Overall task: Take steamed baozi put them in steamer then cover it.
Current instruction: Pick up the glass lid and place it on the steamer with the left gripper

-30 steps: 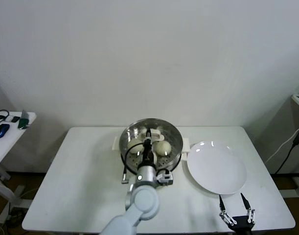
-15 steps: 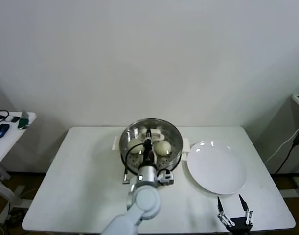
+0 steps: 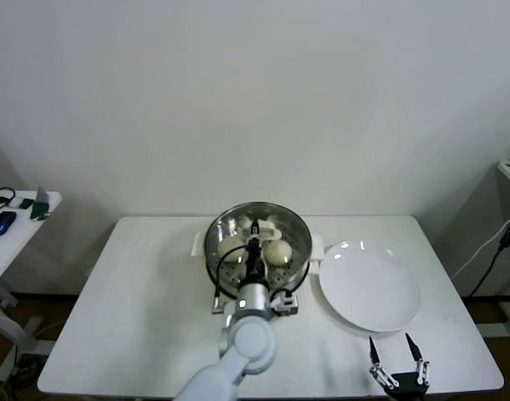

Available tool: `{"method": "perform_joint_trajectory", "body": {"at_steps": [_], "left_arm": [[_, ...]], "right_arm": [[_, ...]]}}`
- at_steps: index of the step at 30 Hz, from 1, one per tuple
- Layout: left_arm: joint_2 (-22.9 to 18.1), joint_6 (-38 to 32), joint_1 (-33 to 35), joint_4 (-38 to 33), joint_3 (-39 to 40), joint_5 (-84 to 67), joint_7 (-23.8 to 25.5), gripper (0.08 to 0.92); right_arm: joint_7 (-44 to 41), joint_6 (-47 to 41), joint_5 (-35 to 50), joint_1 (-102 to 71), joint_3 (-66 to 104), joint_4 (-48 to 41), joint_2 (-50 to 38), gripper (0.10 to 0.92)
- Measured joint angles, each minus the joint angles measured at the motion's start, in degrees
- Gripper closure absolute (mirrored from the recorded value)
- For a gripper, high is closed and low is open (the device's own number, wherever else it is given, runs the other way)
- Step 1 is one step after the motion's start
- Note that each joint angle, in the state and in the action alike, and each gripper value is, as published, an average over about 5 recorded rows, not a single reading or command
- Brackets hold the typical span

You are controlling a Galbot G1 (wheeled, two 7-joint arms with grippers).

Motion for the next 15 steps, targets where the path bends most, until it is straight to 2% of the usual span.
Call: {"method": "perform_joint_trajectory", "body": {"at_steps": [10,15], "left_arm": [[0.69,-0.08,0.17,0.26,-0.23,-0.33,-0.23,0.842],[1.37,-0.04,-0.03,-1.02,0.40,-1.65,0.35,0.713]], "right_arm": [[-0.42,0.40,-0.10,0.20,0.00,-0.15,0.31,0.203],[-0.26,-0.08,0.15,0.17,0.05,0.16,0.36,0.203]]}}
